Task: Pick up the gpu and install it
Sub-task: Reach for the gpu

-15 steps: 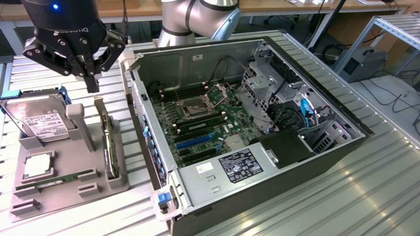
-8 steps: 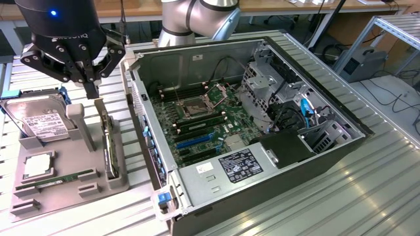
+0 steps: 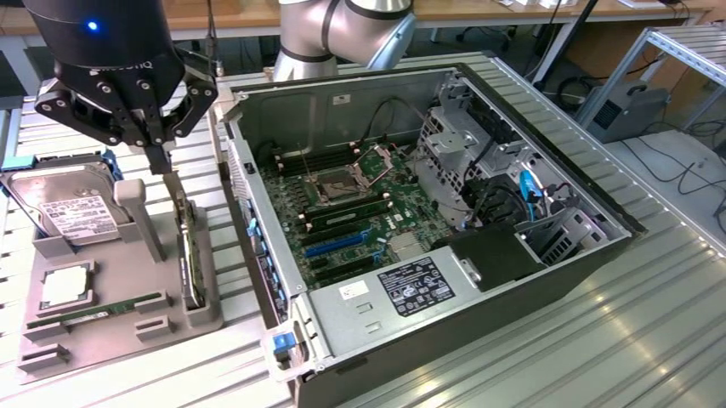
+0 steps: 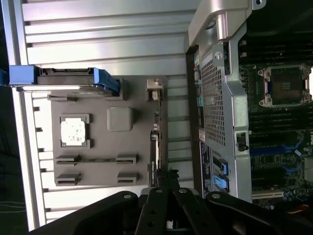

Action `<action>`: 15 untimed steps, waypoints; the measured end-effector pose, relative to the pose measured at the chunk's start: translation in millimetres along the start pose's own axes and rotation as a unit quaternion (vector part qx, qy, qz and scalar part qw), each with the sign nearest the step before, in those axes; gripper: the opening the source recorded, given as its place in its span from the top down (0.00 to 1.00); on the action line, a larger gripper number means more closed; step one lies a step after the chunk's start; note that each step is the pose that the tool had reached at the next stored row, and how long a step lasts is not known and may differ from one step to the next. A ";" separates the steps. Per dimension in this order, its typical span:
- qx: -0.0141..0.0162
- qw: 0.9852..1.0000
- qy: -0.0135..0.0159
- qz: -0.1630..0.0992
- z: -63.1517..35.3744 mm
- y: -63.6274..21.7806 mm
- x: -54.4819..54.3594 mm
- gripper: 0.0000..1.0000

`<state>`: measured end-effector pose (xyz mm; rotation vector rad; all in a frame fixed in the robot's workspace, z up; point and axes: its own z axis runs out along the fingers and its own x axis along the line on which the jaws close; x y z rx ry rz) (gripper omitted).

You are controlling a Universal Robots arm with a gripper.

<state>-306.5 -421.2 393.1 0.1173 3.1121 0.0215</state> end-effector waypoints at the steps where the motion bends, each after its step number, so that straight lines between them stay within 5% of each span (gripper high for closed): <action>1: 0.000 1.000 0.000 0.000 0.0 -0.4 0.0 0.89; 15: 0.000 1.000 0.000 0.000 0.1 -9.2 -0.7 0.89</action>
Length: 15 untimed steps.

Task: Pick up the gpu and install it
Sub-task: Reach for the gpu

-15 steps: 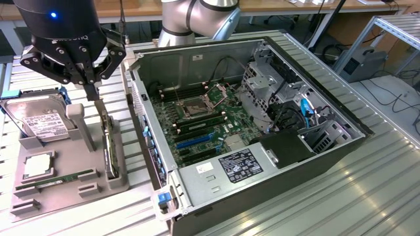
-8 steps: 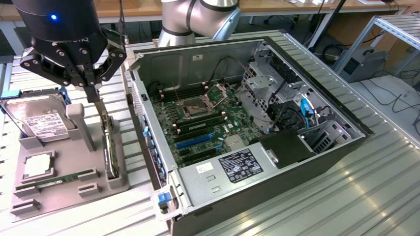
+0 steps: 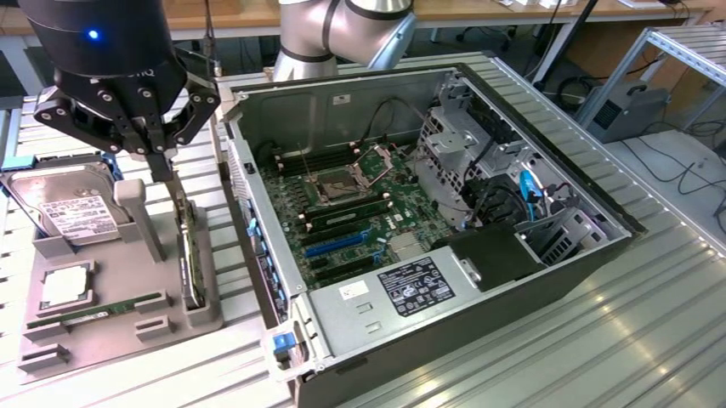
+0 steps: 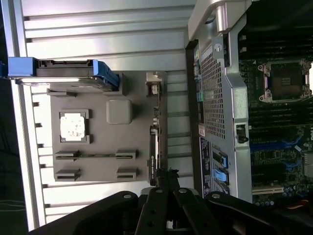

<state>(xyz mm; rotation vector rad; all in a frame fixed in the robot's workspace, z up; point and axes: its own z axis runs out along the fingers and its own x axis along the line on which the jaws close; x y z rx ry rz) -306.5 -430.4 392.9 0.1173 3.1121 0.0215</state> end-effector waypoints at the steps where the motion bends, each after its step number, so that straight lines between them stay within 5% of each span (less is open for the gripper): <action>1: 0.000 1.000 0.000 0.000 0.0 -0.5 0.0 0.89; 15: 0.000 1.000 0.000 0.000 0.0 -9.2 -0.7 0.89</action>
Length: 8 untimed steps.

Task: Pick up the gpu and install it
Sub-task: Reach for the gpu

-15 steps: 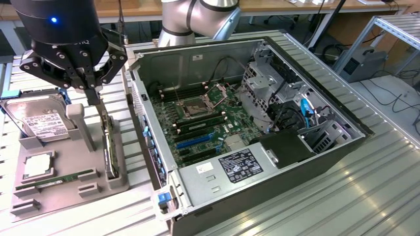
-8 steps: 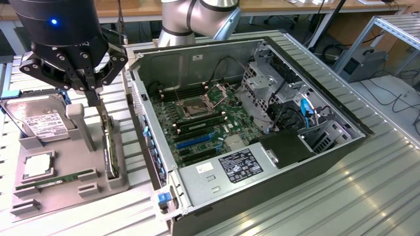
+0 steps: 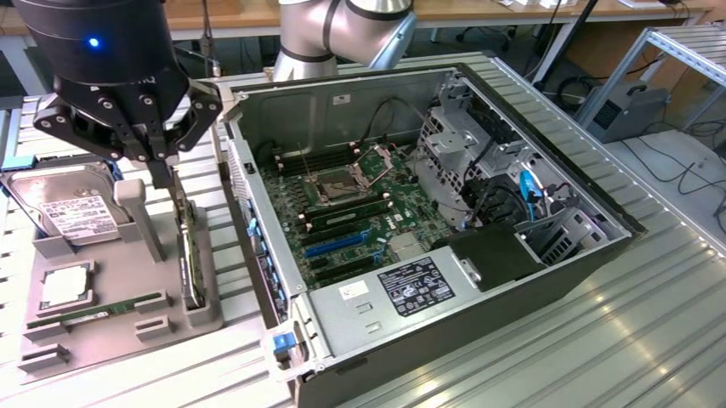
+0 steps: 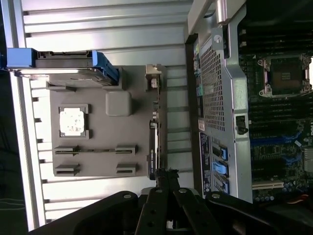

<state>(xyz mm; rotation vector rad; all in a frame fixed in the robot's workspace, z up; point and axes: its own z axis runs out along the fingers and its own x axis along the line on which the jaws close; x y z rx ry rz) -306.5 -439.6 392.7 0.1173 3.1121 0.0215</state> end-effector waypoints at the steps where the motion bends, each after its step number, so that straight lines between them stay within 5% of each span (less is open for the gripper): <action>1: 0.000 1.000 0.000 0.000 0.0 -0.6 0.0 0.89; 8: 0.000 1.000 0.000 0.000 0.0 -5.5 -0.4 0.89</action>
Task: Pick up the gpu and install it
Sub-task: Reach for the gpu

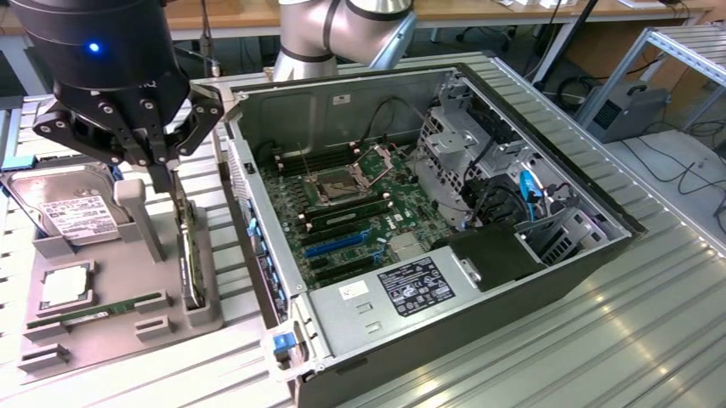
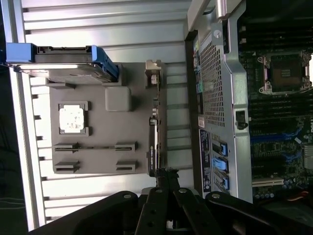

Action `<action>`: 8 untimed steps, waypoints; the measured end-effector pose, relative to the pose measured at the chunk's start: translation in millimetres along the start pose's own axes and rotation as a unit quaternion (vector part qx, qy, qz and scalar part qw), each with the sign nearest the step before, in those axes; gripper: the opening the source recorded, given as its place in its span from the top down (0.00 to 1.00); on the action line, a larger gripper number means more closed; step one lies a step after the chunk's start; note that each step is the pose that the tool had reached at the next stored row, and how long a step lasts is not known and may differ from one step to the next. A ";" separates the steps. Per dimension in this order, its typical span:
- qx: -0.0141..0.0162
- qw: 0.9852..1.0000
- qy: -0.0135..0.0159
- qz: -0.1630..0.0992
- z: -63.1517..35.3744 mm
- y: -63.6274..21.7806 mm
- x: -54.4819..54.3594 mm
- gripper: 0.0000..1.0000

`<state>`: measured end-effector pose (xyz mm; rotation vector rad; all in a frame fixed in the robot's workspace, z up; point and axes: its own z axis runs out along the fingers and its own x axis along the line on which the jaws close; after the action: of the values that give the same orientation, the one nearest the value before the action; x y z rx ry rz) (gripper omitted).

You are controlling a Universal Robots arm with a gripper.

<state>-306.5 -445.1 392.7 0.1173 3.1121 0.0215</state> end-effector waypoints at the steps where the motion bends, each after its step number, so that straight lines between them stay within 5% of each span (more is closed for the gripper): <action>1: 0.000 1.000 0.000 0.000 0.0 -0.8 0.0 0.89; 8: 0.000 1.000 0.000 0.000 0.0 -6.6 -0.5 0.89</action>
<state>-306.6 -451.8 392.6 0.1174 3.1121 0.0216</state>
